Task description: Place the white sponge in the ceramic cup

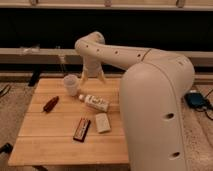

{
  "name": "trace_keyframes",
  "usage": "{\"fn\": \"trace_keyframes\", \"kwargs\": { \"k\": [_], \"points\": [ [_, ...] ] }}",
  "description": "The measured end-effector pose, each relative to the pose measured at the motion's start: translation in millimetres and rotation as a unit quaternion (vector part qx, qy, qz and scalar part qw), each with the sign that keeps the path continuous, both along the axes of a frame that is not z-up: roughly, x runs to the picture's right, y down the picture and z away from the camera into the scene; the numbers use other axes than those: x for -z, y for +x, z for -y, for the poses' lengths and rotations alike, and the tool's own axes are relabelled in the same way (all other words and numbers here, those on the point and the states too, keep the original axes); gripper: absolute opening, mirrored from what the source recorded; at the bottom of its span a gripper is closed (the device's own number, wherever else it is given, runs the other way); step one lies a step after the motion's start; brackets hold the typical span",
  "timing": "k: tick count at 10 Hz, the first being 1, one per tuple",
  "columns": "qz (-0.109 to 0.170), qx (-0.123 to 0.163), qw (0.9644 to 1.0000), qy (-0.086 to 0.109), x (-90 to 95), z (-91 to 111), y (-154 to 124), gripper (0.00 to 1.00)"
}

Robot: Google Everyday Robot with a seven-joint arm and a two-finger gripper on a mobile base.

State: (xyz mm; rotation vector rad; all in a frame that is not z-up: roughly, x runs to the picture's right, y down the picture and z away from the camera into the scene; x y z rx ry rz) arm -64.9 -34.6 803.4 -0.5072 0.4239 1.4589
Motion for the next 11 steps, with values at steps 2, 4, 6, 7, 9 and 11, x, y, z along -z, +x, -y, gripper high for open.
{"fn": "trace_keyframes", "kwargs": {
  "k": [2,4,6,7,9,11],
  "points": [
    [0.0,0.0,1.0,0.0,0.0,0.0,0.0,0.8],
    [0.0,0.0,1.0,0.0,0.0,0.0,0.0,0.8],
    [0.0,0.0,1.0,0.0,0.0,0.0,0.0,0.8],
    [0.0,0.0,1.0,0.0,0.0,-0.1,0.1,0.8],
    [0.0,0.001,1.0,-0.002,2.5,-5.7,3.4,0.8],
    [-0.003,-0.004,0.9999,-0.009,12.3,-25.4,11.1,0.8]
  ]
}}
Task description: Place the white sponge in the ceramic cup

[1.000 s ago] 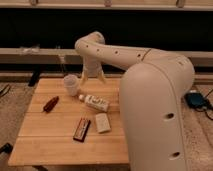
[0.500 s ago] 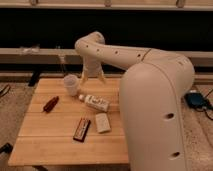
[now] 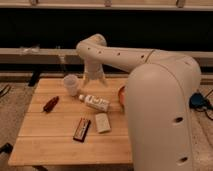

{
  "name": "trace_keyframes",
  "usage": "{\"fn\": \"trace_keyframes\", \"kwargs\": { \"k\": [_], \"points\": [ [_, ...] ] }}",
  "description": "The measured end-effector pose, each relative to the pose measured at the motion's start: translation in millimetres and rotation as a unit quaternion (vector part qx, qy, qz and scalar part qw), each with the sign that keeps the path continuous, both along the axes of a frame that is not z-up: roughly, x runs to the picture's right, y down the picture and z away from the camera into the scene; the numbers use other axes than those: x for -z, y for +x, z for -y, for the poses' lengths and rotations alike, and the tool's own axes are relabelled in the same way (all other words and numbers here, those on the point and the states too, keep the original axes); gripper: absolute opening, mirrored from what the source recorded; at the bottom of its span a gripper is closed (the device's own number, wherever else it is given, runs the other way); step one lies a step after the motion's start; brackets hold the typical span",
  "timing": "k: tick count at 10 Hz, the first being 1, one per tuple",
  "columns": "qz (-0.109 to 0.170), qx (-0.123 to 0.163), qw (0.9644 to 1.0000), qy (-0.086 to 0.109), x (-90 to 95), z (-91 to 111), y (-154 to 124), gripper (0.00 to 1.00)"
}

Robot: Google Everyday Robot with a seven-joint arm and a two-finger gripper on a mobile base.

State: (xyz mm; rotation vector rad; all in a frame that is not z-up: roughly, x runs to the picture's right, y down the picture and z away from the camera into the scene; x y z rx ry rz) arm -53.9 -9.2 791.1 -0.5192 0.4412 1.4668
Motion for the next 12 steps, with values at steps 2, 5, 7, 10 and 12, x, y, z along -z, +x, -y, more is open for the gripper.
{"fn": "trace_keyframes", "kwargs": {
  "k": [2,5,7,10,12],
  "points": [
    [-0.003,-0.015,0.9999,-0.006,9.2,-24.2,6.5,0.8],
    [-0.003,-0.043,0.9987,-0.027,8.6,-69.0,8.9,0.8],
    [-0.008,-0.05,0.9978,-0.042,1.8,-95.6,12.2,0.8],
    [-0.022,-0.054,0.9963,-0.062,-9.9,-129.9,21.5,0.8],
    [-0.031,-0.059,0.9944,-0.082,-17.5,-152.8,28.6,0.8]
  ]
}}
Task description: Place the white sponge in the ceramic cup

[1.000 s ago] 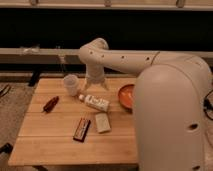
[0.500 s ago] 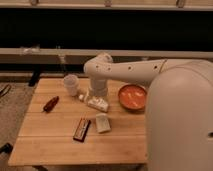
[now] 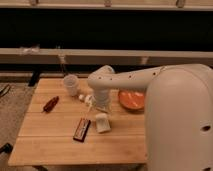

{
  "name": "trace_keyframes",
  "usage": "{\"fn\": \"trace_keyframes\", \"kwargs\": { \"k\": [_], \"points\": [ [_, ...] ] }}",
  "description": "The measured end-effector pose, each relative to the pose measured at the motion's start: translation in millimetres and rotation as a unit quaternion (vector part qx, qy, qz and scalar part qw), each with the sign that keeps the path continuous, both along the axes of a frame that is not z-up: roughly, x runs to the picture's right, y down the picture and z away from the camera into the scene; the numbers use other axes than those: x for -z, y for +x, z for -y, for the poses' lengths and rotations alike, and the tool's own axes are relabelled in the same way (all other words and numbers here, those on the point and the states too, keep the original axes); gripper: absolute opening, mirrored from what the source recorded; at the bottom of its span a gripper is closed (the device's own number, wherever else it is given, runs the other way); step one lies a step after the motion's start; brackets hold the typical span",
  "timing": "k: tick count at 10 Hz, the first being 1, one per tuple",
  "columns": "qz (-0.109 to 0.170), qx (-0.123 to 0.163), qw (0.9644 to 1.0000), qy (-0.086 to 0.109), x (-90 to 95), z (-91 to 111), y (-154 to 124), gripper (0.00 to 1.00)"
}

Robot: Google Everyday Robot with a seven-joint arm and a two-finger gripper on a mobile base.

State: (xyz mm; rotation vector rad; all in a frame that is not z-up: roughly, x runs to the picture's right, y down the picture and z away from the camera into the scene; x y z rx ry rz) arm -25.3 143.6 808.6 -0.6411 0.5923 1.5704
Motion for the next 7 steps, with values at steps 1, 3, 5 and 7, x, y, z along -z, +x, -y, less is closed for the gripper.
{"fn": "trace_keyframes", "kwargs": {
  "k": [1,3,5,7],
  "points": [
    [-0.002,-0.001,1.0,-0.01,-3.0,-9.8,3.1,0.8],
    [-0.003,-0.003,0.9996,-0.027,-8.8,-27.2,7.6,0.8],
    [0.002,-0.004,0.9994,-0.035,-14.7,-35.2,7.7,0.8],
    [0.005,-0.001,0.9992,-0.039,-21.6,-39.4,7.9,0.8]
  ]
}}
